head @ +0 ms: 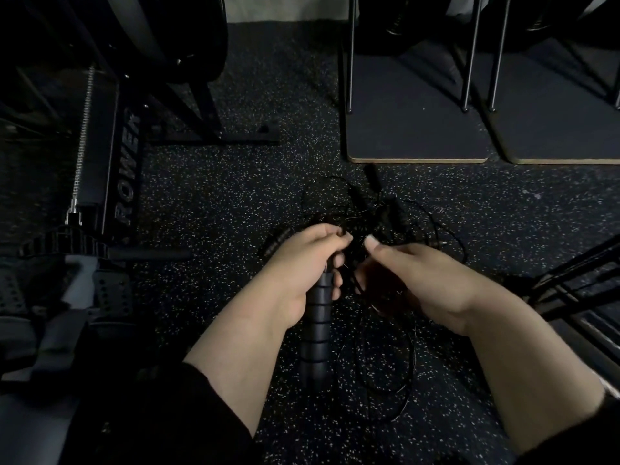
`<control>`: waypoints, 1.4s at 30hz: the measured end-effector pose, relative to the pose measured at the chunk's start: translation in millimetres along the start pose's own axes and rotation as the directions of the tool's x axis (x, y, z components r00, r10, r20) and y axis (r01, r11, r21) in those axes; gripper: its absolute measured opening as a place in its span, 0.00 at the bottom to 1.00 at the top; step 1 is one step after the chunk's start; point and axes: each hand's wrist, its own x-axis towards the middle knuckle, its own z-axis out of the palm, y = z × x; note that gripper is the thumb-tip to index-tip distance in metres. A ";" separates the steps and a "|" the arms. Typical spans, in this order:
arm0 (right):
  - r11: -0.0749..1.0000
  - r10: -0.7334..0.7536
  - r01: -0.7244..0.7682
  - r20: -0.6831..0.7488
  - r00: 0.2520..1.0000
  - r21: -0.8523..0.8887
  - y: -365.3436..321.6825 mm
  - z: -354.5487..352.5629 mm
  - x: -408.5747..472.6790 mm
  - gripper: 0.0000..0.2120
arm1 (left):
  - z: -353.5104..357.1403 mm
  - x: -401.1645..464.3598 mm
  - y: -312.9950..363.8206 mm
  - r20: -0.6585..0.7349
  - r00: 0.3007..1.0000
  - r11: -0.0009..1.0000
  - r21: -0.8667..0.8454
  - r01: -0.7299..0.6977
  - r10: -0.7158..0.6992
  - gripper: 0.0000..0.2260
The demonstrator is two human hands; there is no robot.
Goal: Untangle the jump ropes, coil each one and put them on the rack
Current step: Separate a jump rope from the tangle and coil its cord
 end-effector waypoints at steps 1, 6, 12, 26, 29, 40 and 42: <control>0.998 0.048 -0.045 -0.105 0.993 0.031 2.9 2.0 3.8 0.27 | 0.0 -0.6 -1.3 0.043 0.998 0.997 0.066 -0.044 0.042 0.01; 0.854 0.111 -0.035 -0.116 0.987 0.520 9.1 11.5 20.3 0.21 | 3.7 -8.2 -10.1 0.245 0.964 0.862 0.461 -0.212 0.106 0.02; 0.843 0.187 -0.075 -0.160 0.969 0.533 17.6 6.2 30.6 0.12 | 4.3 -16.0 -17.8 0.376 0.927 0.747 0.615 -0.255 0.007 0.01; 0.855 -0.152 0.362 -0.489 0.859 0.371 -1.5 -6.5 16.0 0.10 | -42.2 -1.7 -21.5 -0.148 0.978 0.864 0.462 0.200 -0.147 0.15; 0.769 -0.247 0.473 -0.483 0.840 0.429 -6.0 -4.9 11.8 0.09 | -38.1 3.7 -22.7 -0.159 0.981 0.962 0.231 0.145 -0.109 0.17; 0.847 -0.348 0.386 -0.169 0.922 0.365 3.8 -0.4 -6.3 0.11 | 4.1 15.4 -7.1 -0.040 0.984 0.984 -0.062 0.169 -0.172 0.19; 0.865 -0.341 0.362 -0.122 0.932 0.348 7.3 -2.2 -8.6 0.12 | 7.6 18.8 -7.9 -0.067 0.983 0.984 -0.057 0.170 -0.174 0.18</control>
